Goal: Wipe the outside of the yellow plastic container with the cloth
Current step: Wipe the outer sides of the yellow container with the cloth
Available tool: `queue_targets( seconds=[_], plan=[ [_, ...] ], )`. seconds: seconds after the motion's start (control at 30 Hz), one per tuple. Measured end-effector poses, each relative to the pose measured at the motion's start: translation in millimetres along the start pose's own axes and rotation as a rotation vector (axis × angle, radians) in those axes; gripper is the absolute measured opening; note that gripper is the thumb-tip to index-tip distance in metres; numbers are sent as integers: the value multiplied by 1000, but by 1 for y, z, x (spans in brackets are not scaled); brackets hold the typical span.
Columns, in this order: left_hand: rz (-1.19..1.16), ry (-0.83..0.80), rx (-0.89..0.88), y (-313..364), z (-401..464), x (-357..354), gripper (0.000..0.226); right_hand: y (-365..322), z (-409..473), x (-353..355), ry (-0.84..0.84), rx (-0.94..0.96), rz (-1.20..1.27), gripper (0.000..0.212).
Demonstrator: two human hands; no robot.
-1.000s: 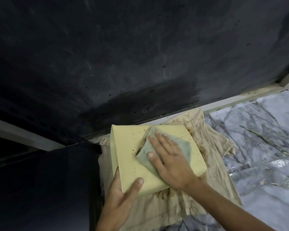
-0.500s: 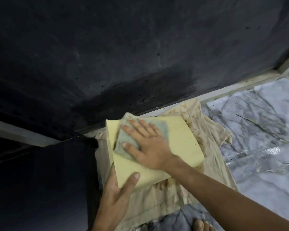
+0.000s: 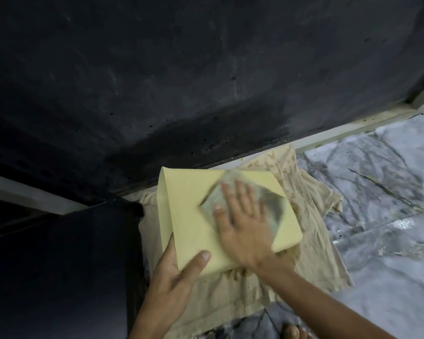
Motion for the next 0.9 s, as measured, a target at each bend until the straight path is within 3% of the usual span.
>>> queue_targets(
  seconds=[0.07,0.17,0.3,0.4,0.6,0.77,0.9],
  plan=[
    [20,-5,-34,6,-2,0,71,-42,-7,-4,-17,191,37,63],
    [7,16,-17,6,-1,4,70,-45,-5,1,13,270,79,61],
    [12,44,63,-10,-2,6,51,31,5,15,118,145,21,62],
    [14,36,111,-13,-5,5,52,83,25,20,106,-4,3,65],
    [-20,-184,389,-4,12,-6,47,113,39,35,137,-74,194,53],
    [-212,-27,426,44,100,11,60,129,44,44,202,2,364,47],
    [-234,55,389,57,114,15,42,139,49,50,248,103,311,47]
  ],
)
Point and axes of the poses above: each hand's wrist, its own z-axis towards the middle knuckle, its own x-axis out of the back of the hand, y = z × x, the point moved 10 cm from there along z, towards the middle knuckle, and after that the axes turned 13 degrees about y, right-handed, at the moved point
